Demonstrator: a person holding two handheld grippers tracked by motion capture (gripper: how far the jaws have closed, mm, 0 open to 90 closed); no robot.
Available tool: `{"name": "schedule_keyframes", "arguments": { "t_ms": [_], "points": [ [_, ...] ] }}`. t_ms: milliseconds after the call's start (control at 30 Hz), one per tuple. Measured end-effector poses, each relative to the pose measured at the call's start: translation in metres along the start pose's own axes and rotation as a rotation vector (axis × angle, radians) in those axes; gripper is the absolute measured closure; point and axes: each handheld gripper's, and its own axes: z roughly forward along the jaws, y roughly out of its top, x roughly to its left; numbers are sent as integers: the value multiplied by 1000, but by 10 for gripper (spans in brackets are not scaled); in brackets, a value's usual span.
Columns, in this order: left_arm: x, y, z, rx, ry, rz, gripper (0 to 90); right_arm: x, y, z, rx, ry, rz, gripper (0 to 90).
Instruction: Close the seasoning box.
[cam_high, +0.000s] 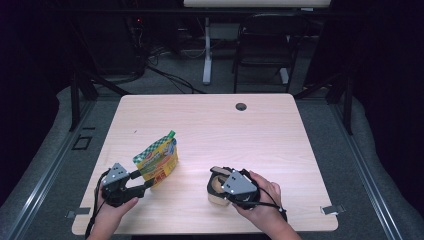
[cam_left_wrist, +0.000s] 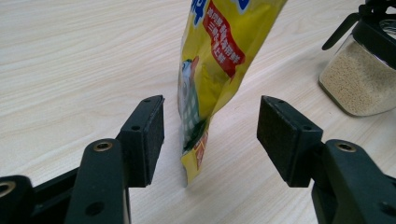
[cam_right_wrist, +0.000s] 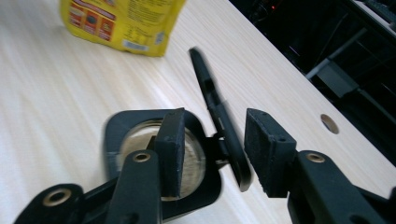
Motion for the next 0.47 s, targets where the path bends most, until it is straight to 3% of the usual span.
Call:
{"name": "schedule_keyframes", "arguments": {
  "t_ms": [267, 467],
  "points": [
    [0, -2, -1, 3, 5, 16, 419, 20, -9, -12, -5, 60, 40, 470],
    [4, -4, -1, 0, 9, 18, 419, 18, -12, -12, -10, 61, 78, 460]
  ]
}}
